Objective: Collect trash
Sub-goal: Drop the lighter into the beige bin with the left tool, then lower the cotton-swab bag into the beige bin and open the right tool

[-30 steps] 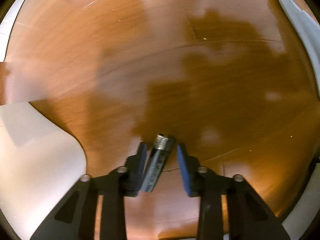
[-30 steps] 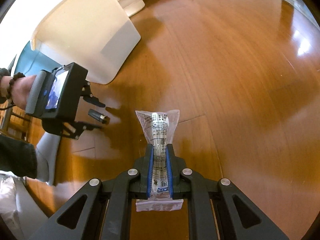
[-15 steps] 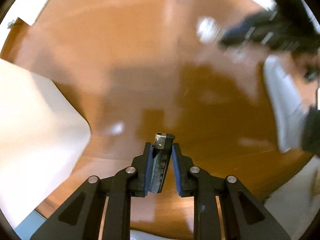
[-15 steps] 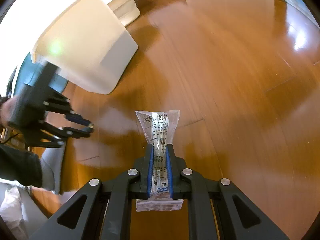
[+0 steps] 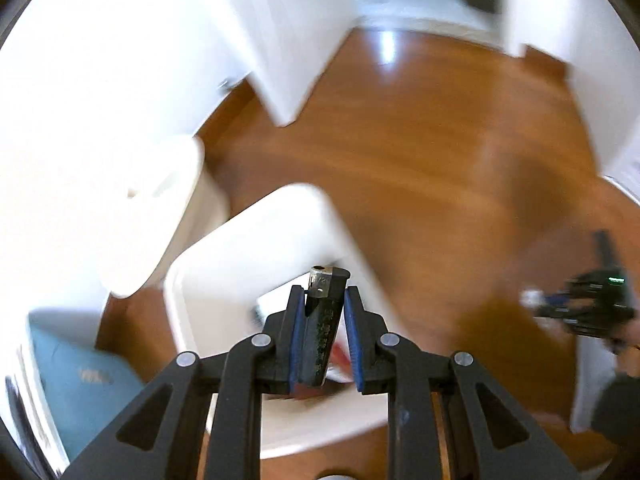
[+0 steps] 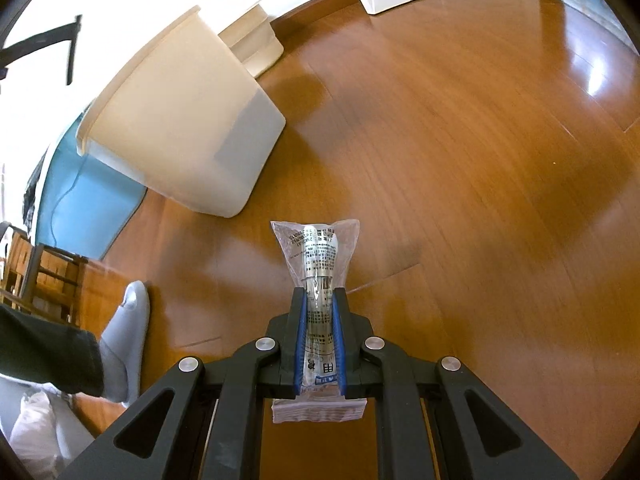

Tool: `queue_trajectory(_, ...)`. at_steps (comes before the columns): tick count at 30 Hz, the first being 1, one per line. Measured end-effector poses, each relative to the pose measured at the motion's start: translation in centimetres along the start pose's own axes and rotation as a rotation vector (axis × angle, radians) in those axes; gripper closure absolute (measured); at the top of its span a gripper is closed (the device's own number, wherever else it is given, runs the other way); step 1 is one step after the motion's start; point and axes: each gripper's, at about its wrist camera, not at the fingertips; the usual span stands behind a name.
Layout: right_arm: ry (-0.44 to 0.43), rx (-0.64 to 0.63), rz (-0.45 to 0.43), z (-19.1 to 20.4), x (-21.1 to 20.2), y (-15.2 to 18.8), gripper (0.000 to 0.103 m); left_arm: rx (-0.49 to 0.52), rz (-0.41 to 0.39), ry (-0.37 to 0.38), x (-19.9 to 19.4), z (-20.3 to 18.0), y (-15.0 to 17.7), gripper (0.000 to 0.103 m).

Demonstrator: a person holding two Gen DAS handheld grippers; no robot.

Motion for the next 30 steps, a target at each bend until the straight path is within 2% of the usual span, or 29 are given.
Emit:
queue_trajectory(2,0.0,-0.004,-0.001,0.2,-0.1,0.1,0.091,-0.036,0.067,0.002,3.1,0.6,0.9,0.084)
queue_trajectory(4,0.004,-0.008,0.001,0.2,-0.2,0.0,0.091,-0.056,0.135,0.046,5.6,0.9,2.1,0.083)
queue_trajectory(6,0.005,-0.004,0.0,0.1,-0.3,-0.2,0.091,-0.04,0.176,-0.003,6.7,0.8,3.0,0.081)
queue_trajectory(8,0.004,0.0,-0.008,0.1,-0.7,-0.5,0.091,-0.046,0.181,-0.021,6.2,1.3,3.4,0.081)
queue_trajectory(10,0.018,-0.029,-0.015,1.1,-1.5,-1.4,0.091,-0.061,0.167,-0.02,3.6,2.1,3.4,0.075)
queue_trajectory(11,0.027,-0.052,-0.017,1.9,-2.0,-1.8,0.091,-0.07,0.167,-0.017,2.4,2.4,3.1,0.062)
queue_trajectory(12,0.036,-0.084,-0.014,3.0,-2.8,-2.6,0.091,-0.087,0.171,-0.016,0.7,3.2,3.2,0.041)
queue_trajectory(14,0.038,-0.13,-0.008,5.1,-4.1,-4.2,0.091,-0.158,0.172,0.005,-4.0,4.5,4.2,0.02)
queue_trajectory(15,0.037,-0.159,-0.004,6.5,-4.9,-5.2,0.091,-0.224,0.167,0.027,-7.1,5.5,5.4,0.02)
queue_trajectory(16,0.036,-0.198,0.003,8.4,-5.7,-6.5,0.091,-0.27,0.17,0.048,-9.0,4.7,5.8,0.02)
queue_trajectory(18,0.03,-0.259,0.011,11.8,-6.9,-8.9,0.091,-0.396,0.2,0.142,-13.4,5.3,8.6,0.02)
queue_trajectory(21,-0.001,-0.355,0.022,18.4,-8.1,-13.6,0.091,-0.568,0.208,0.247,-17.2,5.2,11.9,0.02)
queue_trajectory(23,-0.017,-0.411,0.033,22.7,-8.0,-16.9,0.091,-0.668,0.213,0.334,-17.8,4.6,14.7,0.019)
queue_trajectory(25,-0.026,-0.408,0.048,25.5,-7.1,-19.6,0.091,-0.735,0.252,0.347,-17.1,4.0,16.5,0.019)
queue_trajectory(28,-0.012,-0.405,0.072,29.1,-4.7,-22.9,0.091,-0.762,0.305,0.409,-15.8,3.6,17.3,0.019)
queue_trajectory(30,0.003,-0.38,0.086,30.5,-2.3,-24.3,0.091,-0.753,0.303,0.411,-15.8,3.7,17.2,0.019)
Point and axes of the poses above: each gripper's, at about its wrist camera, not at the fingertips, and x roughly the way its jaws point, z to its left, y to its underside, and after that the axes turned 8 degrees about -y, right-handed
